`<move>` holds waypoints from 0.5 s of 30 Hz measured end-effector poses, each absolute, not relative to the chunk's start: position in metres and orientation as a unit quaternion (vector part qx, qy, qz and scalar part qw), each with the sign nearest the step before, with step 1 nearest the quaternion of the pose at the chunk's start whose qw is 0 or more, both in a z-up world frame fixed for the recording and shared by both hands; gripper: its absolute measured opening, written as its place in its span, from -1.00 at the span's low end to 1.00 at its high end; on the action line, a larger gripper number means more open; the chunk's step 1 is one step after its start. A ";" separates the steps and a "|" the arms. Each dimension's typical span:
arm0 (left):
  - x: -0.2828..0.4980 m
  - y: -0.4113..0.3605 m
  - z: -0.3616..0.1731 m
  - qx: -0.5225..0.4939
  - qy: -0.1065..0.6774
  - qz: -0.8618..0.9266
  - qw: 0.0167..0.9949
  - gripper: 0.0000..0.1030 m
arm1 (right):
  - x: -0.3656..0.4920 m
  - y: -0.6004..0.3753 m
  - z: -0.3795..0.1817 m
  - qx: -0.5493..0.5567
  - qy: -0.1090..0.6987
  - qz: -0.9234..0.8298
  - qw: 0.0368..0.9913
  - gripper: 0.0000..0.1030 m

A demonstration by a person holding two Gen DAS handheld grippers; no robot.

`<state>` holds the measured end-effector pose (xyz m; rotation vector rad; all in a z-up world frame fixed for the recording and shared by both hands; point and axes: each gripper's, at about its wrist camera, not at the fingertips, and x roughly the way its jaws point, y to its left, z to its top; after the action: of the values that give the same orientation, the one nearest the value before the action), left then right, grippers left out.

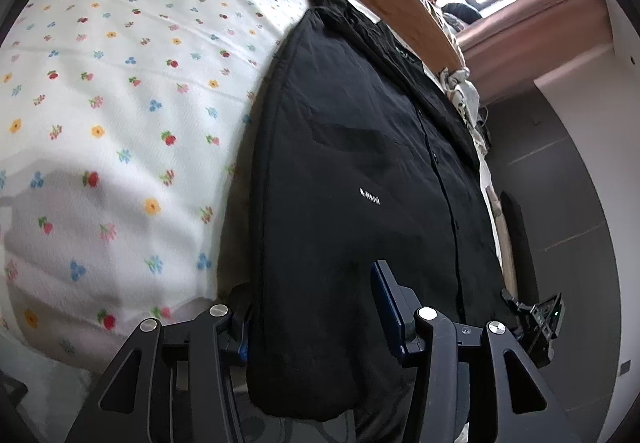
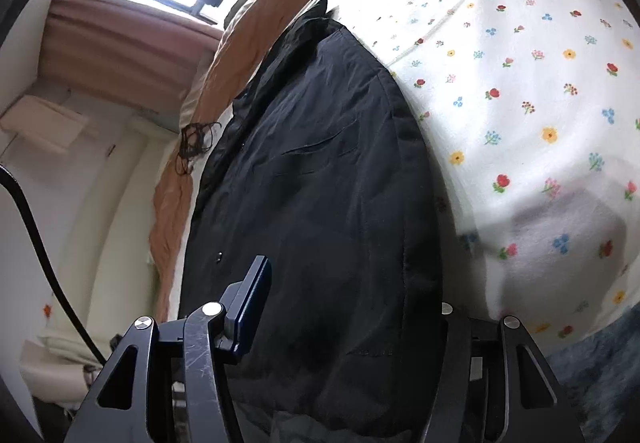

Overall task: Fold large clothes
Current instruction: 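Grasp the shirt hem with the left tool while the right tool grasps beside it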

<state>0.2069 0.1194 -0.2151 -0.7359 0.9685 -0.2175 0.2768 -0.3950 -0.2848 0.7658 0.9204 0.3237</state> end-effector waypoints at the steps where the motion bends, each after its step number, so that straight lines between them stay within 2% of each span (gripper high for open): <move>1: 0.206 0.118 -0.214 -0.338 0.453 -0.100 0.819 -0.02 | 0.275 -0.395 -0.285 0.359 0.431 0.150 0.814 0.07; 3: 0.206 0.117 -0.213 -0.334 0.450 -0.095 0.823 -0.05 | 0.274 -0.397 -0.287 0.364 0.432 0.142 0.813 -0.24; 4: 0.205 0.116 -0.213 -0.327 0.450 -0.083 0.827 -0.29 | 0.274 -0.398 -0.289 0.366 0.434 0.138 0.812 -0.35; 5: 0.205 0.116 -0.213 -0.316 0.453 -0.068 0.831 -0.56 | 0.273 -0.401 -0.292 0.370 0.437 0.130 0.809 -0.57; 6: 0.204 0.117 -0.214 -0.313 0.453 -0.060 0.832 -0.62 | 0.273 -0.403 -0.293 0.373 0.439 0.127 0.808 -0.73; 11: 0.194 0.121 -0.206 -0.327 0.430 -0.051 0.840 -0.80 | 0.267 -0.406 -0.280 0.370 0.427 0.126 0.815 -0.86; 15: 0.185 0.125 -0.190 -0.328 0.409 -0.051 0.850 -0.85 | 0.260 -0.401 -0.264 0.357 0.418 0.127 0.826 -0.89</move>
<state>0.1851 0.1248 -0.1905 -0.6907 0.8612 -0.1071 0.2599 -0.4005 -0.2645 0.7581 0.8876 0.2691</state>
